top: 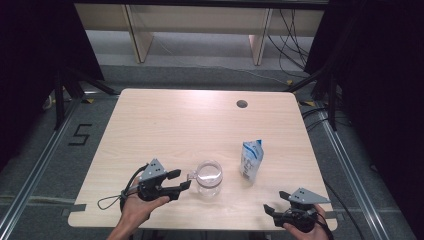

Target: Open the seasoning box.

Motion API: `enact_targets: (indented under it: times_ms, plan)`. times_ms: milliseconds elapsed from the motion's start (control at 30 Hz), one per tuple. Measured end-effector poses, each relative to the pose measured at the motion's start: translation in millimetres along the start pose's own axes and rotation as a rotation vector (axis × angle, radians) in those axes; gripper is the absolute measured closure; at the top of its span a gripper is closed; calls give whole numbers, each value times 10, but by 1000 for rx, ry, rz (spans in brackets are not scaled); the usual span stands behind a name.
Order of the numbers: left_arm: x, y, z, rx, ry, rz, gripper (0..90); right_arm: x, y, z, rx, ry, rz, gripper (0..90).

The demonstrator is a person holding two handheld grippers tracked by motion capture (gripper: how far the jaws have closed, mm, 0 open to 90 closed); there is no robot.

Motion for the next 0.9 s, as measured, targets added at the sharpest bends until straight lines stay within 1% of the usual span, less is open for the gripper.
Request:
enact_targets:
  times_ms: [33, 133, 167, 200, 233, 267, 300, 333, 367, 400, 433, 467, 500, 533, 567, 600, 633, 667, 700, 733, 767, 800, 833, 867, 900]
  plan:
    - [6, 45, -19, -9, 3, -20, 553, -6, 8, -2, 9, -1, -2, 240]
    - [17, 89, -27, -12, 13, -32, 657, -7, 15, -5, 20, -10, -2, 240]
    - [24, 114, -40, -12, 9, -42, 657, -1, 27, -12, 50, -13, -7, 240]
    - [36, 142, -40, -32, 14, -51, 716, 1, 9, 32, 16, 1, 8, 241]
    - [52, 161, -42, -33, 24, -52, 743, 0, 12, 36, 23, 3, 7, 241]
    - [87, 214, -46, -55, 29, -61, 768, -7, 20, 38, 22, 1, -1, 241]
    - [97, 247, -48, -59, 27, -73, 790, -2, 14, 38, 24, 0, 6, 241]
    - [97, 247, -48, -59, 27, -73, 808, -1, 10, 37, 25, -1, 10, 241]
    - [110, 264, -41, -63, 35, -69, 808, -1, 10, 37, 25, -1, 10, 241]
    - [108, 302, -41, -71, 38, -76, 830, -8, 24, 22, 43, -3, -1, 241]
    - [108, 302, -41, -71, 38, -76, 838, -8, 24, 22, 43, -3, -1, 241]
    - [101, 320, -48, -69, 34, -79, 838, 1, 9, 48, 17, 3, 11, 241]
    - [84, 340, -54, -71, 33, -80, 850, -8, 25, 51, 28, 3, -1, 243]
    - [75, 345, -52, -75, 36, -75, 854, -12, 33, 29, 50, -13, -3, 246]
    - [61, 354, -54, -77, 32, -75, 858, -10, 34, 28, 64, -13, -2, 248]
    - [61, 354, -54, -77, 32, -75, 861, -17, 37, 47, 59, 0, -4, 248]
    - [34, 365, -52, -80, 30, -73, 864, -18, 39, 52, 58, 3, -2, 248]
    - [24, 362, -46, -79, 37, -65, 866, -17, 37, 48, 62, -4, 2, 253]
    - [8, 364, -51, -71, 30, -66, 868, -20, 42, 61, 53, -1, -2, 257]
    - [8, 364, -51, -71, 30, -66, 871, -17, 41, 68, 60, -2, 4, 259]
    - [-1, 362, -46, -81, 32, -60, 873, -21, 52, 80, 62, -2, -5, 261]
    - [-15, 356, -47, -70, 35, -57, 873, -21, 52, 80, 62, -2, -5, 261]
    - [-34, 337, -37, -79, 34, -46, 879, -19, 57, 119, 58, 5, -2, 271]
    - [-34, 337, -37, -79, 34, -46, 881, -19, 57, 119, 58, 5, -2, 271]
    - [-46, 317, -27, -67, 32, -40, 883, -38, 78, 126, 93, -2, -9, 273]
Point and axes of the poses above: each handheld gripper's, and its own axes: x roughly backward along the jaws, y roughly out of its top, z roughly to its left, the point moved 10 cm from there along -x, roughly forward along the jaws, and after that the axes turned 14 degrees about z, right-handed, at the moved point
